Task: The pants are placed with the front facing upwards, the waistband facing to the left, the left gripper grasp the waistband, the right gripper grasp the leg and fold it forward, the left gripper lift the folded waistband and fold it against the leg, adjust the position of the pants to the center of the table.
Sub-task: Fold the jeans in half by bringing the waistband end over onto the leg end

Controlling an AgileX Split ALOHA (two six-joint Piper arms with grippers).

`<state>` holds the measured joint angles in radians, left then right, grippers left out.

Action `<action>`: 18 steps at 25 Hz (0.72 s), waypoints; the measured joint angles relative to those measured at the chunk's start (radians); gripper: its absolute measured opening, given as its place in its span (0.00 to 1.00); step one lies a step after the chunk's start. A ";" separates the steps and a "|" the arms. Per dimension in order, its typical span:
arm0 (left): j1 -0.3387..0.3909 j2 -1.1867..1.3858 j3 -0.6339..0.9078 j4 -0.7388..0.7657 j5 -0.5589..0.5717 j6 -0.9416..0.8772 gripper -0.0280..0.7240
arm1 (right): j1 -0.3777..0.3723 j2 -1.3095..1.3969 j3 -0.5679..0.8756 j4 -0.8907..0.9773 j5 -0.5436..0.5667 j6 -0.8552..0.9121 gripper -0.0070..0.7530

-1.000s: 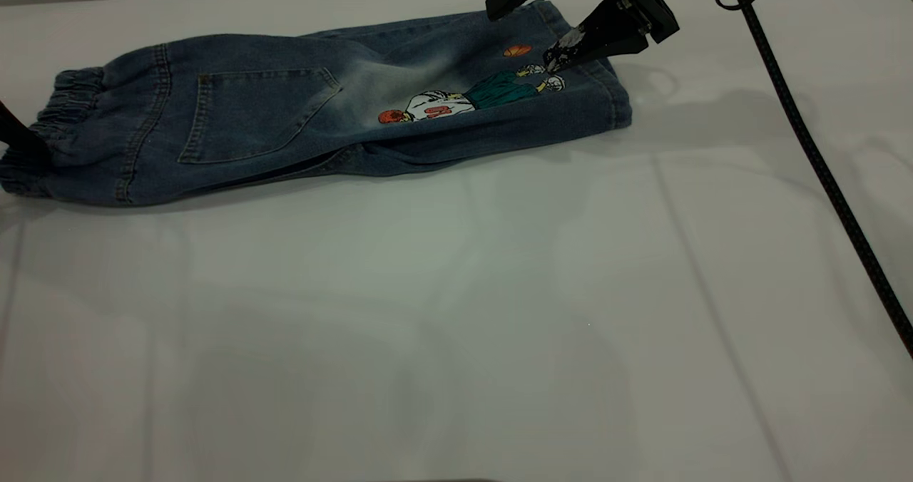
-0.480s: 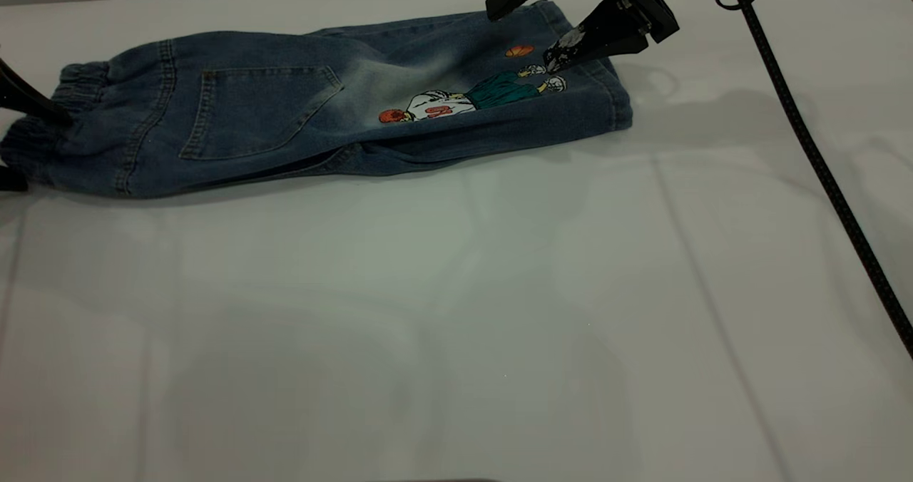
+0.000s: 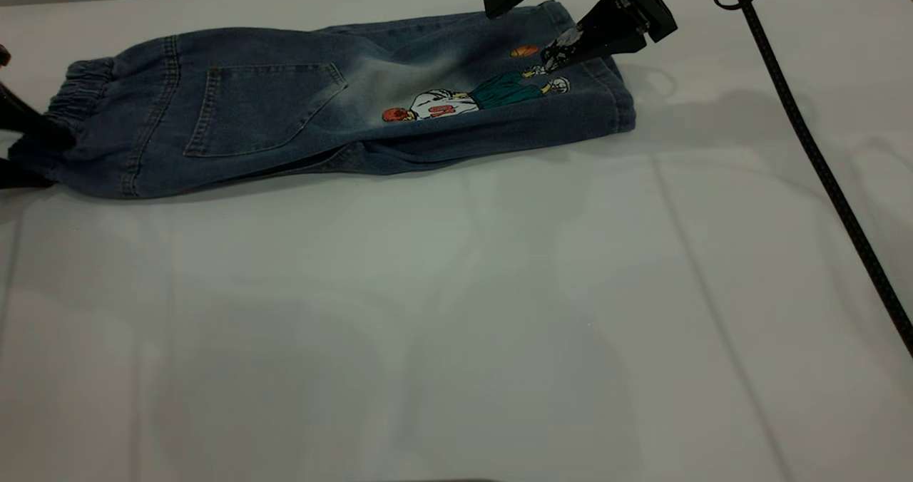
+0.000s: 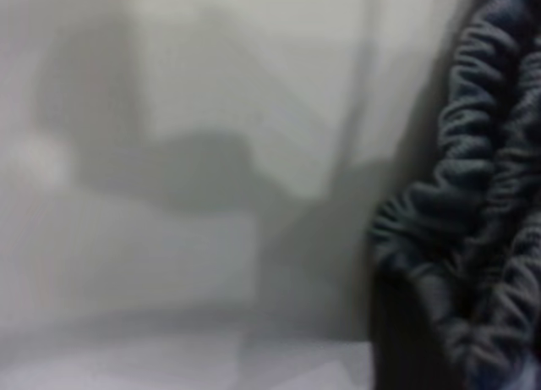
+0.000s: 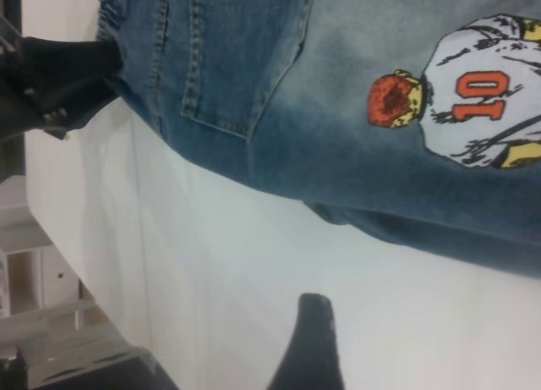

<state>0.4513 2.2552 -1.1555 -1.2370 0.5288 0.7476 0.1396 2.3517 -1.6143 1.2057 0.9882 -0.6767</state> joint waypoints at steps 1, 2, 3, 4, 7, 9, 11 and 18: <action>0.000 0.004 0.000 -0.006 0.000 0.000 0.35 | 0.000 0.000 0.000 0.001 0.002 0.000 0.74; 0.000 0.006 0.000 -0.012 0.001 0.000 0.28 | 0.002 0.000 0.000 0.003 0.006 0.000 0.74; 0.000 0.006 0.000 -0.015 0.003 0.000 0.22 | 0.003 0.000 0.000 0.005 0.007 0.000 0.74; 0.000 0.006 0.000 -0.017 0.005 0.000 0.17 | 0.010 0.000 0.000 0.007 0.008 -0.002 0.74; 0.000 -0.010 0.000 -0.014 0.013 0.000 0.14 | 0.046 0.000 0.000 0.027 0.011 -0.015 0.74; 0.000 -0.031 0.000 0.000 0.034 0.000 0.14 | 0.087 0.000 -0.008 0.037 -0.004 -0.018 0.74; 0.000 -0.067 0.001 0.020 0.066 0.000 0.14 | 0.130 0.000 -0.031 0.032 -0.049 -0.014 0.74; -0.026 -0.231 0.002 0.102 0.144 -0.001 0.14 | 0.276 0.012 -0.194 -0.111 -0.228 0.092 0.74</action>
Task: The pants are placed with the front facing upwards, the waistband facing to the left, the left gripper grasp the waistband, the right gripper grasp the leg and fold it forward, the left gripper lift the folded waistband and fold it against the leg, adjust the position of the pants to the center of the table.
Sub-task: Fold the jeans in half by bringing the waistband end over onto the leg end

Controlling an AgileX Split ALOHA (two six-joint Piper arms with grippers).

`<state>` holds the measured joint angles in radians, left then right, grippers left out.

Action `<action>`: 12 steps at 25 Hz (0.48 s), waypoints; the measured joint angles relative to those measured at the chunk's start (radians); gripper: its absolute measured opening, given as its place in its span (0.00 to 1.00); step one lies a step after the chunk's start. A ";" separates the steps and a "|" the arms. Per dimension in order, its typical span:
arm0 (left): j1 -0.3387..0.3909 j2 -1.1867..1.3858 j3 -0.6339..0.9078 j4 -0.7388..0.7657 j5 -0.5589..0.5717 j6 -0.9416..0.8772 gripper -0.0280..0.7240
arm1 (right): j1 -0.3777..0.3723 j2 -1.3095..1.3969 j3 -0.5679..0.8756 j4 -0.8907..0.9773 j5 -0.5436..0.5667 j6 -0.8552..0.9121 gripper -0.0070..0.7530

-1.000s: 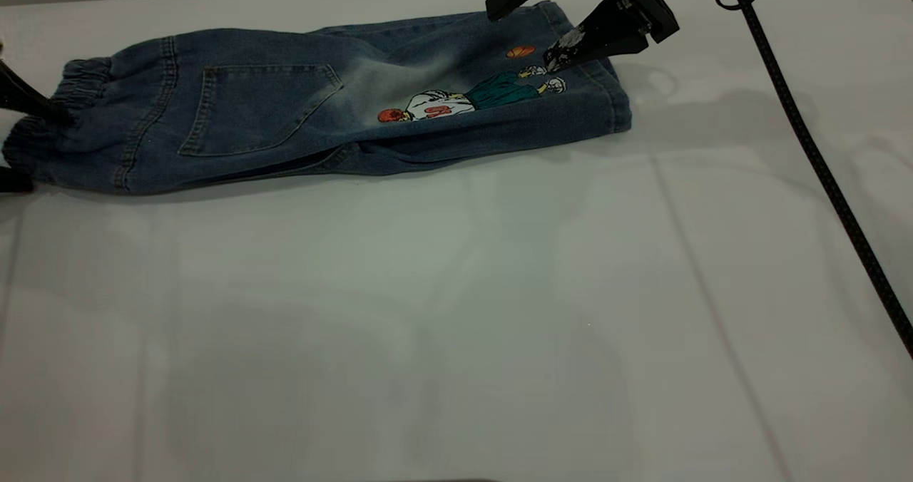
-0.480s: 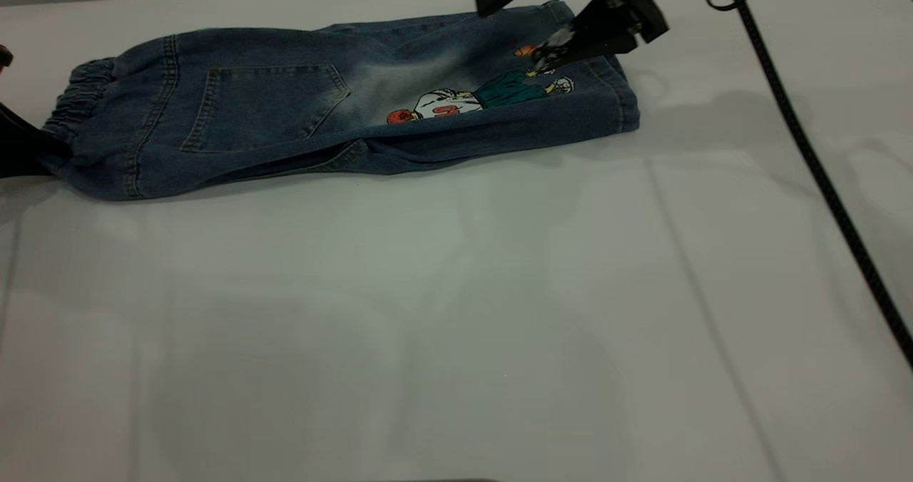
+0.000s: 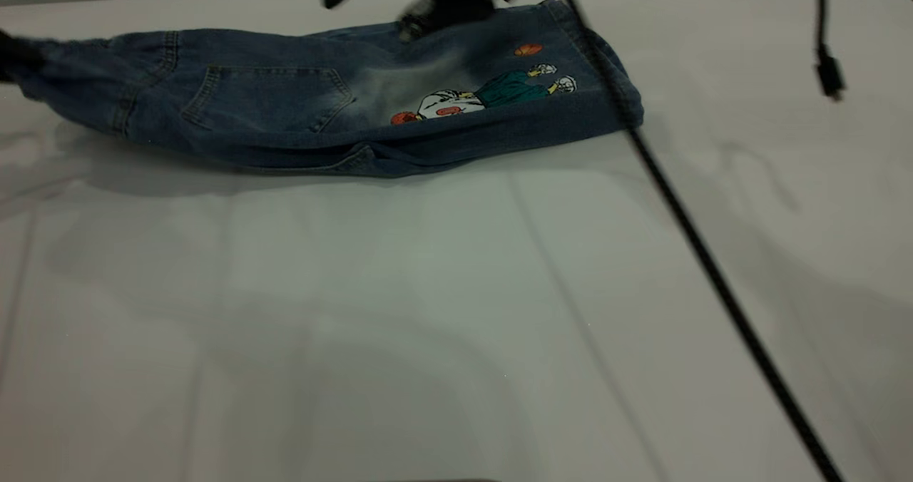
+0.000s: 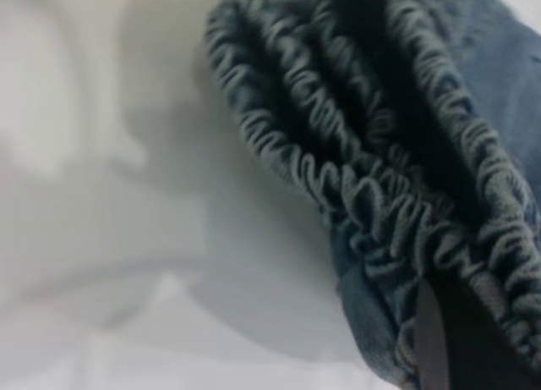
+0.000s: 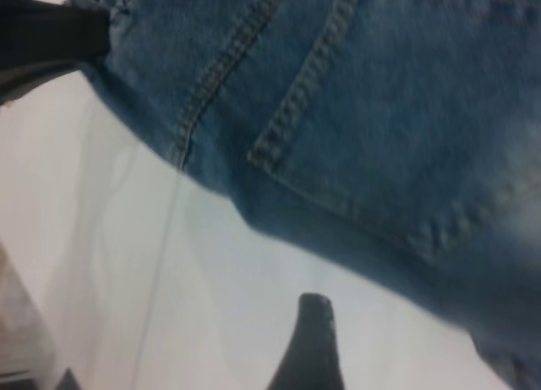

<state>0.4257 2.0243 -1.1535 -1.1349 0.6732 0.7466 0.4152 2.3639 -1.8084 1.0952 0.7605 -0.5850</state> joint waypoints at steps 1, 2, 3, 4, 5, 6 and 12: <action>-0.011 -0.024 0.001 0.013 0.005 0.000 0.14 | 0.016 0.011 -0.028 -0.021 -0.009 0.019 0.74; -0.020 -0.047 0.001 0.025 0.010 0.000 0.14 | 0.029 0.028 -0.058 -0.041 -0.012 0.041 0.74; -0.034 -0.070 0.001 0.034 0.014 0.000 0.14 | 0.039 0.051 -0.089 -0.057 -0.012 0.060 0.73; -0.049 -0.088 0.001 0.044 0.017 0.000 0.14 | 0.048 0.077 -0.116 -0.067 -0.010 0.076 0.73; -0.062 -0.109 0.001 0.053 0.018 -0.001 0.14 | 0.056 0.101 -0.148 -0.072 -0.009 0.085 0.73; -0.095 -0.139 0.002 0.063 0.020 -0.001 0.14 | 0.065 0.161 -0.205 -0.079 -0.005 0.110 0.72; -0.175 -0.192 0.008 0.070 0.022 -0.001 0.14 | 0.076 0.273 -0.312 -0.084 0.034 0.165 0.71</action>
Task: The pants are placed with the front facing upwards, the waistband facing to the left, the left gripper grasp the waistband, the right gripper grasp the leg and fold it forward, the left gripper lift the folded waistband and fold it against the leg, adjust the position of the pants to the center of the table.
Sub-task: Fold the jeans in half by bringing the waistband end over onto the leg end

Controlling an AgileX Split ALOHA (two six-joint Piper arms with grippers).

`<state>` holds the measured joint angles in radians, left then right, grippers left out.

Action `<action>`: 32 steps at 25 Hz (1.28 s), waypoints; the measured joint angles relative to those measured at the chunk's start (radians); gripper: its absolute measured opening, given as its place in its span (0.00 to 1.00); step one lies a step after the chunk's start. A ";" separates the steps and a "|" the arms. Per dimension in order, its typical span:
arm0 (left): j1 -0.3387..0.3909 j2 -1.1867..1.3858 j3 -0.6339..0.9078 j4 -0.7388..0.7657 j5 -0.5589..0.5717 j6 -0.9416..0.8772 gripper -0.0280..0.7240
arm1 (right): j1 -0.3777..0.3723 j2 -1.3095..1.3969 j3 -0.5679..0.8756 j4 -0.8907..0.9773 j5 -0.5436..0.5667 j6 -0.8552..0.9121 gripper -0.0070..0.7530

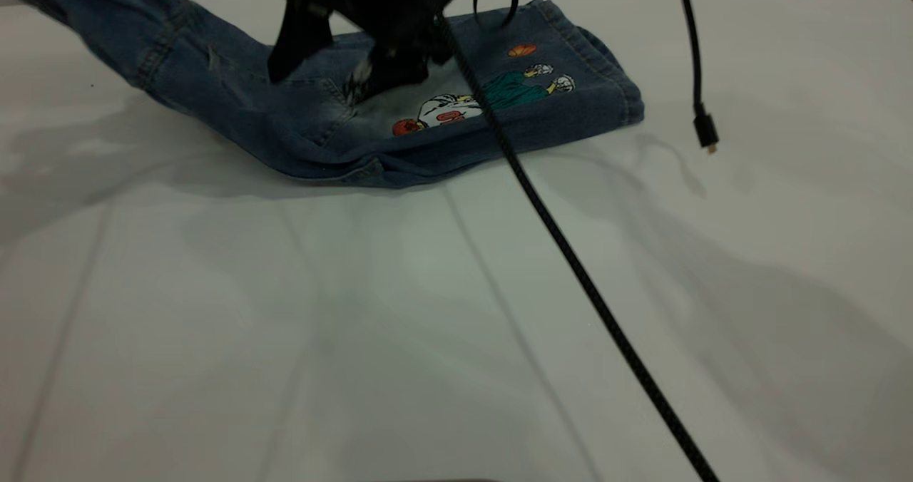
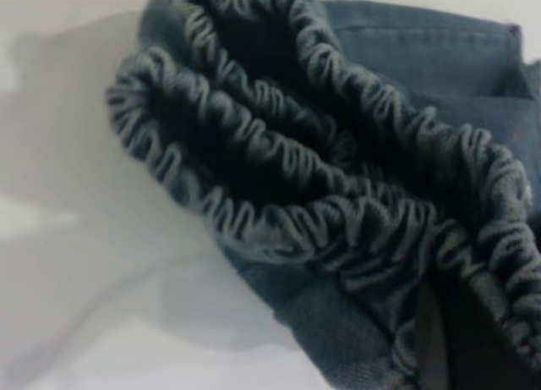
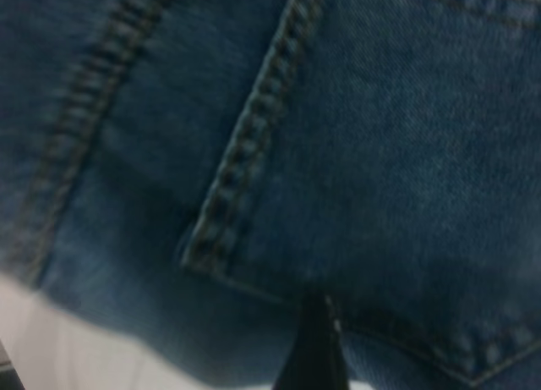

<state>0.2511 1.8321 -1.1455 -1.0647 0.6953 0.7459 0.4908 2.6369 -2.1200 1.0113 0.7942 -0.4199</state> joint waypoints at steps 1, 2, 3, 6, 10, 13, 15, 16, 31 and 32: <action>-0.015 -0.010 0.001 0.003 -0.001 0.000 0.14 | 0.002 0.017 -0.010 0.000 0.011 0.007 0.71; -0.034 -0.020 0.001 0.004 -0.002 0.000 0.14 | 0.006 0.031 -0.014 -0.002 0.020 0.009 0.71; -0.052 -0.027 0.001 0.005 -0.002 0.000 0.14 | 0.013 0.040 -0.020 -0.003 0.028 0.010 0.71; -0.096 -0.054 0.001 0.004 -0.001 0.000 0.14 | 0.039 0.054 -0.022 -0.005 0.040 0.010 0.71; -0.120 -0.100 0.002 0.016 0.002 0.000 0.14 | 0.047 0.053 -0.031 -0.010 0.075 0.010 0.71; -0.121 -0.140 0.003 0.020 0.001 0.001 0.14 | 0.021 0.039 -0.031 -0.093 0.101 0.013 0.71; -0.121 -0.164 0.003 0.020 0.002 0.002 0.14 | -0.010 0.018 -0.031 -0.168 0.115 0.025 0.71; -0.121 -0.174 0.003 0.020 0.002 0.002 0.14 | -0.023 0.006 -0.031 -0.210 0.119 0.040 0.71; -0.278 -0.198 0.004 -0.025 -0.032 0.038 0.14 | 0.011 0.004 -0.031 -0.425 0.167 0.139 0.71; -0.292 -0.198 0.004 -0.027 -0.041 0.042 0.14 | 0.009 0.000 -0.031 -0.441 0.170 0.139 0.71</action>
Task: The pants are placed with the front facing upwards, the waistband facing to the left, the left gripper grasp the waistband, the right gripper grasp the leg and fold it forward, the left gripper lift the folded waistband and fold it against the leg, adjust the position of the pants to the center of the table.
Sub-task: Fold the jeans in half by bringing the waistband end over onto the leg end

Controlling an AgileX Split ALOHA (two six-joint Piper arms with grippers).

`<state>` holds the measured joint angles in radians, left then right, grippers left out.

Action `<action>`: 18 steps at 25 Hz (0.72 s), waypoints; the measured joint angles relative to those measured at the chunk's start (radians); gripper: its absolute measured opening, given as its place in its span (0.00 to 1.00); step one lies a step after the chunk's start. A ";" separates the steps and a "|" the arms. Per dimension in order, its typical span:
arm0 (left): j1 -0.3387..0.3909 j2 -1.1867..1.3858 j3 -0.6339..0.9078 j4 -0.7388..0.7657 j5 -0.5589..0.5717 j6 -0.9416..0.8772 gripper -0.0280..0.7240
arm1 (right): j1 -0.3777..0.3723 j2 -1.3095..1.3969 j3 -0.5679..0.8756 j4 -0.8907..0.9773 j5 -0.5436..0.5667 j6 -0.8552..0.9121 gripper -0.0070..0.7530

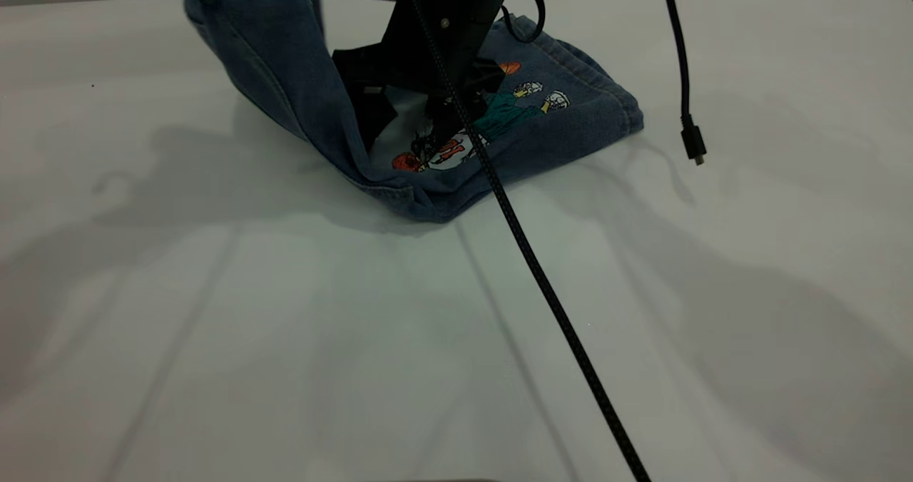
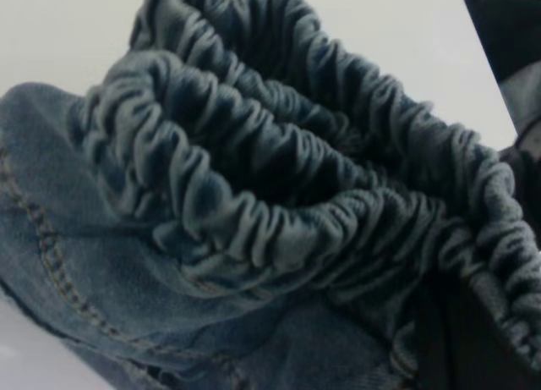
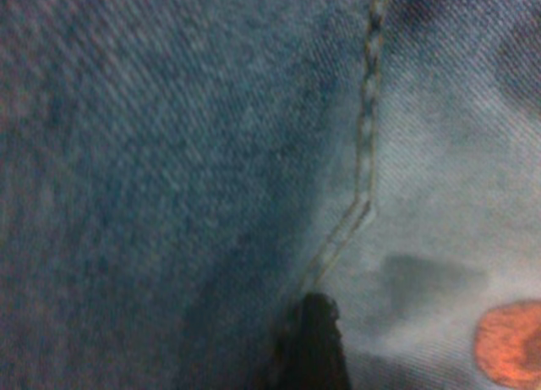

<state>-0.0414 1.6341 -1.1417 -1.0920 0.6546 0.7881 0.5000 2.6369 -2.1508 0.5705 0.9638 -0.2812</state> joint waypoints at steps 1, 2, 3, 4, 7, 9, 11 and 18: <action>-0.010 0.000 0.000 0.000 -0.007 0.005 0.14 | -0.004 -0.008 0.000 -0.028 0.003 0.001 0.71; -0.018 0.000 0.000 -0.001 -0.013 0.007 0.14 | -0.011 -0.019 -0.003 -0.059 0.005 0.002 0.71; -0.025 0.000 0.000 -0.002 -0.016 0.008 0.14 | -0.020 -0.032 -0.008 -0.089 0.007 0.005 0.71; -0.027 0.000 0.000 -0.002 -0.019 0.009 0.14 | -0.032 -0.045 -0.020 -0.124 0.009 0.011 0.71; -0.031 0.000 0.000 -0.002 -0.023 0.012 0.14 | -0.076 -0.089 -0.078 -0.214 0.023 0.063 0.71; -0.039 0.000 0.000 -0.002 -0.032 0.014 0.14 | -0.109 -0.112 -0.130 -0.249 0.045 0.099 0.71; -0.053 0.002 0.000 -0.003 -0.059 0.014 0.14 | -0.141 -0.130 -0.174 -0.267 0.075 0.119 0.71; -0.153 0.076 -0.039 -0.011 -0.172 0.053 0.14 | -0.176 -0.195 -0.319 -0.286 0.180 0.131 0.71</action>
<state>-0.1946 1.7099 -1.1810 -1.1031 0.4827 0.8413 0.3244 2.4415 -2.4699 0.2842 1.1441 -0.1498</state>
